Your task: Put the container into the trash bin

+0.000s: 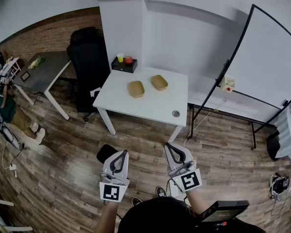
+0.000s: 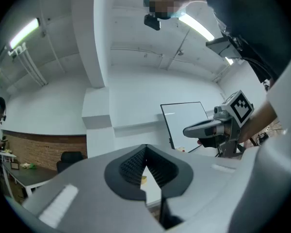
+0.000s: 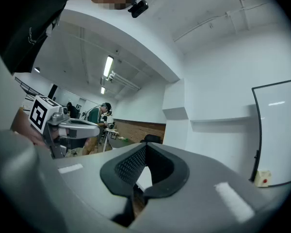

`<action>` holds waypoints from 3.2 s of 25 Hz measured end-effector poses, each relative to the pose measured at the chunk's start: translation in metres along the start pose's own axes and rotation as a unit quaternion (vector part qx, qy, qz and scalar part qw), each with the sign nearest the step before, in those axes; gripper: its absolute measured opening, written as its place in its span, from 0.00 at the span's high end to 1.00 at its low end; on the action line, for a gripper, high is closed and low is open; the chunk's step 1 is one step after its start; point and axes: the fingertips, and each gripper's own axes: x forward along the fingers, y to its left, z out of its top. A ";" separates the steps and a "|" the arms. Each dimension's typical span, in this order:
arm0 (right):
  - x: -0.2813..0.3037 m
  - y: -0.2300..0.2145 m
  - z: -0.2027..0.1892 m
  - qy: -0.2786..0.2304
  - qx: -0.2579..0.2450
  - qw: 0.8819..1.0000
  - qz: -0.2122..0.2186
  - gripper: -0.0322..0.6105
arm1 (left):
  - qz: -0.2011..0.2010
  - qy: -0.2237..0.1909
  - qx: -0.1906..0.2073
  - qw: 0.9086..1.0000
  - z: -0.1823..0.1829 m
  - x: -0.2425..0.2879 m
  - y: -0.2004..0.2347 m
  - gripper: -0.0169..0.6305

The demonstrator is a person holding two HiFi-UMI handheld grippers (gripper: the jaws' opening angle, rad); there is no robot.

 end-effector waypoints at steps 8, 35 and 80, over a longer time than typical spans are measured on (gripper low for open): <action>0.010 0.047 -0.006 0.027 0.010 0.999 0.029 0.93 | -0.002 -0.003 -0.020 1.000 -0.003 -0.028 0.015 0.98; 0.090 -0.038 -0.055 0.017 0.041 0.996 0.083 0.90 | -0.016 0.024 -0.044 0.999 -0.040 0.102 0.003 0.98; 0.429 -0.112 -0.222 0.155 -0.027 0.962 0.225 0.83 | 0.031 0.098 -0.076 0.992 -0.147 0.283 0.194 0.98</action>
